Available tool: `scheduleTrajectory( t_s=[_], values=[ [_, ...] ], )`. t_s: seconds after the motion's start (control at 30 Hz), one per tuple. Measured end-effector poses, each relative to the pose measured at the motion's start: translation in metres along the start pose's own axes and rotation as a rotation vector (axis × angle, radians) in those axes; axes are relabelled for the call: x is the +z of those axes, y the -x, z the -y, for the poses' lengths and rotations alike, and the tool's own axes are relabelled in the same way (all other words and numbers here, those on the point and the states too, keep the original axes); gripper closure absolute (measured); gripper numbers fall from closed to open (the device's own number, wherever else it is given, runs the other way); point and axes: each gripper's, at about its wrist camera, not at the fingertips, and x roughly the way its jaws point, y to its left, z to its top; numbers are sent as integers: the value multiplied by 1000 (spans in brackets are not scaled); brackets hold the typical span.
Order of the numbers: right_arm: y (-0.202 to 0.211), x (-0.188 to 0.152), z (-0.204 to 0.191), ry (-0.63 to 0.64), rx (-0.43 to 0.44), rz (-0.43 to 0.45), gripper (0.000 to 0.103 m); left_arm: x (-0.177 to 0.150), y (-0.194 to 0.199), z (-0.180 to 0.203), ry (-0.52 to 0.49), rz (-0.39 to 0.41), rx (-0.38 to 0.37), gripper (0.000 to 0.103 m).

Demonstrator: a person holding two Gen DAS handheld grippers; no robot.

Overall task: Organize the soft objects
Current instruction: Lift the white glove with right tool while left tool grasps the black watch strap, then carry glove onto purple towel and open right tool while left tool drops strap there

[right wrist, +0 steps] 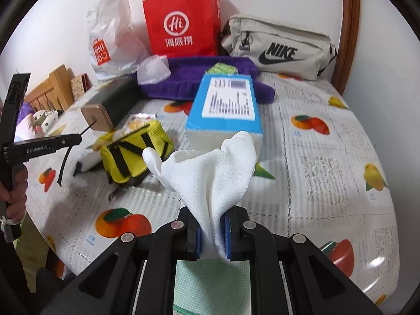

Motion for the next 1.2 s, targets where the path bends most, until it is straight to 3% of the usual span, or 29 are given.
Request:
scheduleTrajectory(
  t_s=[0.63, 1.2],
  values=[
    [22, 64, -2, 32, 37, 82, 90, 38, 38, -8, 60, 88, 19, 84],
    [3, 132, -1, 38, 88, 104, 90, 91, 31, -16, 78, 108, 23, 84]
  ],
)
